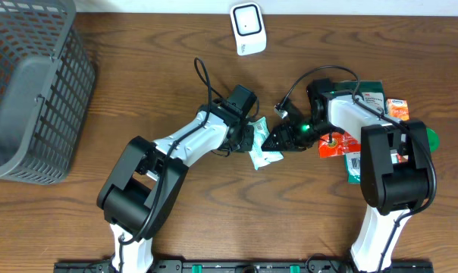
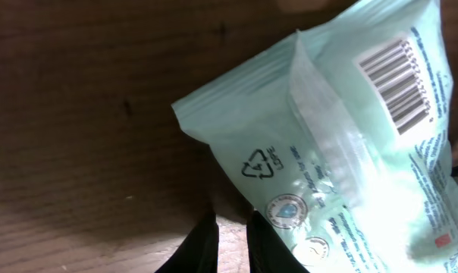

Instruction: Scan the item barcode

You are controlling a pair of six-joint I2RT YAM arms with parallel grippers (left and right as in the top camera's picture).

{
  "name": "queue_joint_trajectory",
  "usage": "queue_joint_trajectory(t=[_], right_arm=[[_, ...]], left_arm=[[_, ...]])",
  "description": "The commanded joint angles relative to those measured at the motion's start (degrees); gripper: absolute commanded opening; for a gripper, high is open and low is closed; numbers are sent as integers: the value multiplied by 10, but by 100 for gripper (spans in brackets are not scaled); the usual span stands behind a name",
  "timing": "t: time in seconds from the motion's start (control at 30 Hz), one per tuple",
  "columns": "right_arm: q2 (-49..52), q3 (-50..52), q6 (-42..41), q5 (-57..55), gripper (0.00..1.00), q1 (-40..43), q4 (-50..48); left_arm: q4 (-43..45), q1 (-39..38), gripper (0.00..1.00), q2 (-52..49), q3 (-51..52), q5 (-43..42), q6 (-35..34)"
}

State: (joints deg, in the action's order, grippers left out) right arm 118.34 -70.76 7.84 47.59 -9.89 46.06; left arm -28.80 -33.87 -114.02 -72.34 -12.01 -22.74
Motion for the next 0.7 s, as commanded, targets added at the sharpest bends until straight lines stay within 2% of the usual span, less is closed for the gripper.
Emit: queue_joint_trajectory(t=[0.0,0.2,0.67], right_arm=[[3,8,3,10,53,-6,-7],[3,8,3,38,44,-7,-18],[3,31,-40,40,36,-14,-75]], left_arm=[[-2,-10,16,-10,5,5,-7],[9,-14,16,-10,6,5,-8],[8,-14,16,-17,9,5,-7]])
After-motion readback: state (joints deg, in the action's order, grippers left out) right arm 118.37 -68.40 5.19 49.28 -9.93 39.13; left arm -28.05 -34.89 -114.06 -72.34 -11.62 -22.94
